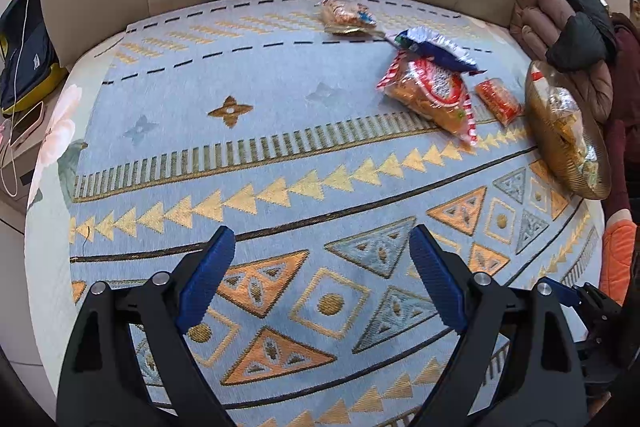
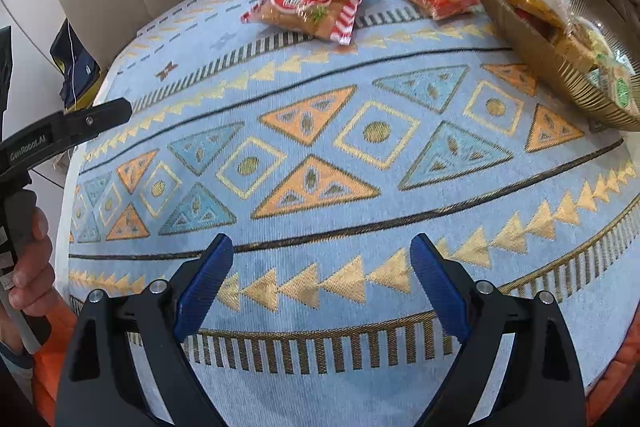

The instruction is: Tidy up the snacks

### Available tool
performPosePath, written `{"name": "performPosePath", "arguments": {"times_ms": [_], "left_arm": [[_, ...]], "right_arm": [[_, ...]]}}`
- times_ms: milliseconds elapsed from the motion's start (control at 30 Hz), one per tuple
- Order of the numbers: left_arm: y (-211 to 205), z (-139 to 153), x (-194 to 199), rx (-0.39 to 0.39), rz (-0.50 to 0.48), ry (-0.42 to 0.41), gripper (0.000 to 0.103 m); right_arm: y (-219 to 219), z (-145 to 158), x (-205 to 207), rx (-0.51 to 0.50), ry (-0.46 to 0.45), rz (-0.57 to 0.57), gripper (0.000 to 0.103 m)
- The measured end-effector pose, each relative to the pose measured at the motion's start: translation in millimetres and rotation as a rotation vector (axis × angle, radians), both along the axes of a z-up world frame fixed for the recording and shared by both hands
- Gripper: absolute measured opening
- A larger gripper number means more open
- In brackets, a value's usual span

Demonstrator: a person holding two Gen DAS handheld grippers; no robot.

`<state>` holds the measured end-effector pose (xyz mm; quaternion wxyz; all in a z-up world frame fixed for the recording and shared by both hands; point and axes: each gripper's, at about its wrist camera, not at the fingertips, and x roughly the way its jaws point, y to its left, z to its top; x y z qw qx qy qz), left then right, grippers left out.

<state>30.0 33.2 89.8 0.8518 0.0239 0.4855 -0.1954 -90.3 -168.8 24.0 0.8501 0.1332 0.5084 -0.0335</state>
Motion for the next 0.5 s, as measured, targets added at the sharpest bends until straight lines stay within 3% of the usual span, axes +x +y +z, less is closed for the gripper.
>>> {"name": "performPosePath", "arguments": {"times_ms": [200,300,400,500], "left_arm": [[-16.8,34.2,0.1,-0.031,-0.079,-0.063,0.089],[-40.4,47.4,19.5,-0.05,-0.118,-0.08,0.091],[-71.1,46.0,34.3,-0.052,-0.157,-0.082,0.091],[-110.2,25.5,54.2,-0.066,-0.191,-0.044,0.091]], "right_arm": [[-12.7,36.1,5.7,-0.027,-0.074,-0.025,0.089],[-24.3,63.5,19.9,-0.012,-0.132,-0.038,0.089],[-37.2,86.3,45.8,-0.024,-0.166,-0.063,0.089],[-60.1,101.9,80.8,0.008,-0.18,-0.085,0.089]]}}
